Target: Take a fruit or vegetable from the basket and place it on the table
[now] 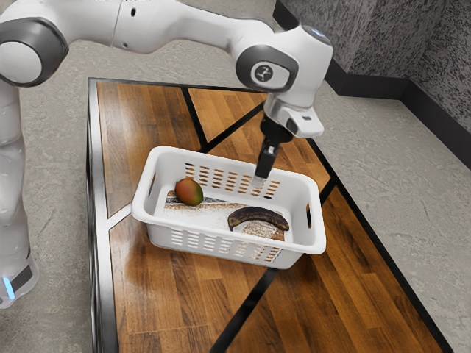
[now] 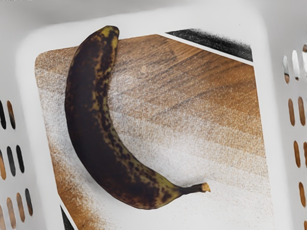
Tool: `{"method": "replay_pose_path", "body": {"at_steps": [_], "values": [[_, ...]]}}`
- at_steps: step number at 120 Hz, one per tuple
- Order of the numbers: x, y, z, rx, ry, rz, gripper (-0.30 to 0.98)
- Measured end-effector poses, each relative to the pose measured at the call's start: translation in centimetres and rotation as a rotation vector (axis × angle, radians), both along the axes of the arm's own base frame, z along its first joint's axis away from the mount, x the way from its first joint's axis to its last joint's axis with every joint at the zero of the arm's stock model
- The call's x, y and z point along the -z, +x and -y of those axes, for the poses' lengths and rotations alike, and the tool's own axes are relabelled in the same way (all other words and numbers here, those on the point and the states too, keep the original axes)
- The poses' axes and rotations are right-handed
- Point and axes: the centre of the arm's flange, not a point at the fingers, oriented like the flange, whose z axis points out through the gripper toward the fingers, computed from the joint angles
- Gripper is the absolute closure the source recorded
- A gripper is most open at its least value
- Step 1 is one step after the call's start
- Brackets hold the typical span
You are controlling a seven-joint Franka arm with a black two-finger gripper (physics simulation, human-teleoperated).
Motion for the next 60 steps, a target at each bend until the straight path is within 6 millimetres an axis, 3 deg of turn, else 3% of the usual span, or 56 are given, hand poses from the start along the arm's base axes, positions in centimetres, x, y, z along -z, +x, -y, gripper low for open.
{"method": "replay_pose_path", "body": {"at_steps": [36, 60], "values": [[2.5, 0.0, 0.9, 0.071, -0.005, 0.015, 0.01], [4.1, 0.4, -0.5, 0.075, -0.001, 0.035, 0.01]]}}
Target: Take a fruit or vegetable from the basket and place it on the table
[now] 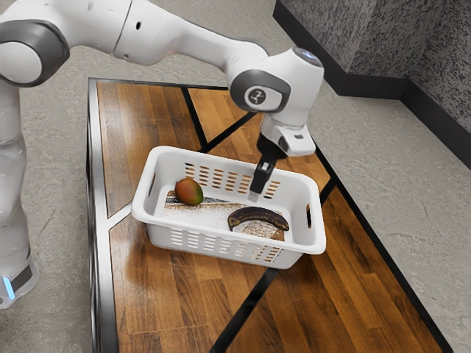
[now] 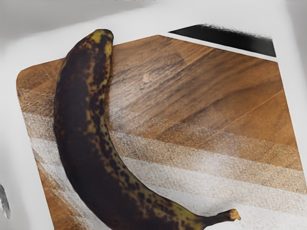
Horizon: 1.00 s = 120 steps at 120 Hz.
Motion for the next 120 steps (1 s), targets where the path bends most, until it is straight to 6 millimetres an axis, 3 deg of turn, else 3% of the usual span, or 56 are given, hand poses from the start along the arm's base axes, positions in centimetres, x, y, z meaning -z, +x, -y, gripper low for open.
{"method": "replay_pose_path", "body": {"at_steps": [37, 55, 72, 120], "values": [[0.4, 1.1, -5.5, -0.063, 0.010, 0.027, 0.01], [0.3, 1.2, -6.8, -0.075, 0.011, 0.036, 0.01], [0.3, 1.2, -6.1, -0.056, 0.011, 0.040, 0.01], [0.2, 0.8, -1.1, 0.045, 0.008, 0.044, 0.01]]}}
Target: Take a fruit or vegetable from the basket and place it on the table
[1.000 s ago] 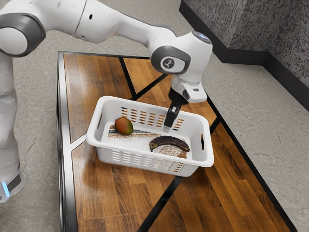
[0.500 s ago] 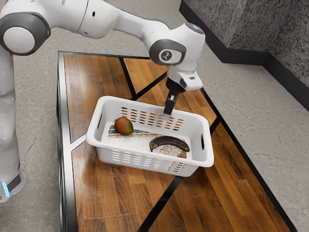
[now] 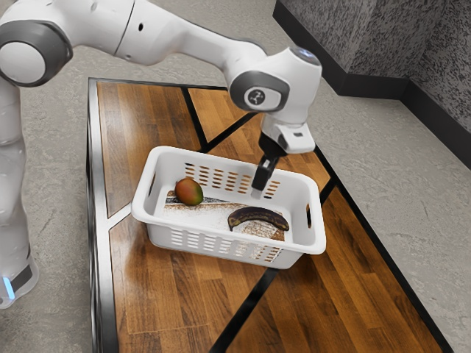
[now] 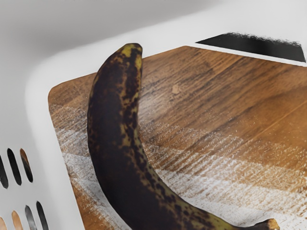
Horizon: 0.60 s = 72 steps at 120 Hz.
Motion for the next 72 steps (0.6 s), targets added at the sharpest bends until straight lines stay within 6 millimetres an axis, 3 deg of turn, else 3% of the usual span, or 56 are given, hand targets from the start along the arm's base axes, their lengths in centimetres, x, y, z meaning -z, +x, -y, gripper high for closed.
{"method": "replay_pose_path", "body": {"at_steps": [27, 51, 72], "values": [[1.6, -0.5, -0.9, -0.010, 0.003, -0.027, 0.01], [1.7, -0.4, -2.0, -0.030, 0.000, -0.024, 0.01], [1.7, -0.4, -1.7, -0.024, -0.001, -0.018, 0.01]]}}
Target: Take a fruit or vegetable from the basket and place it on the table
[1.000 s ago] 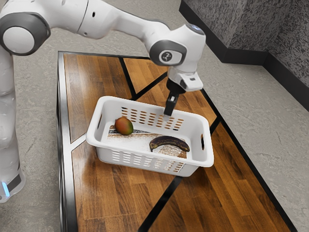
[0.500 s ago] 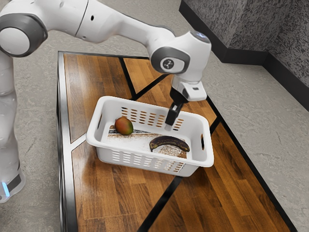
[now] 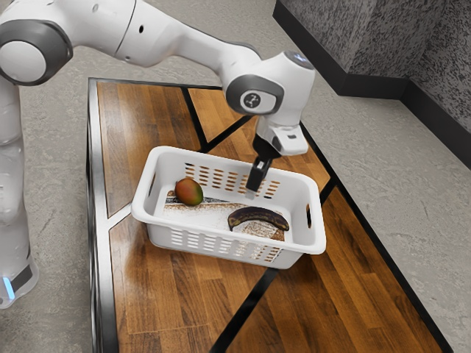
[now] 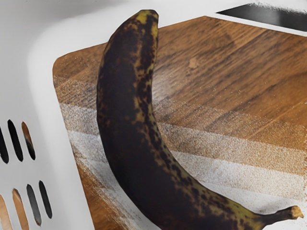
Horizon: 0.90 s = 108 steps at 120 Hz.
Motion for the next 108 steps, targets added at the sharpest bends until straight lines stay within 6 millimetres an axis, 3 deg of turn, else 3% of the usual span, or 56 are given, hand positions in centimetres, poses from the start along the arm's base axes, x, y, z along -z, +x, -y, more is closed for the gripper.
{"method": "replay_pose_path", "body": {"at_steps": [62, 108], "values": [[2.3, -1.3, 5.6, 0.102, 0.000, 0.003, 0.01], [1.6, -1.4, 6.1, 0.111, -0.002, 0.024, 0.01]]}}
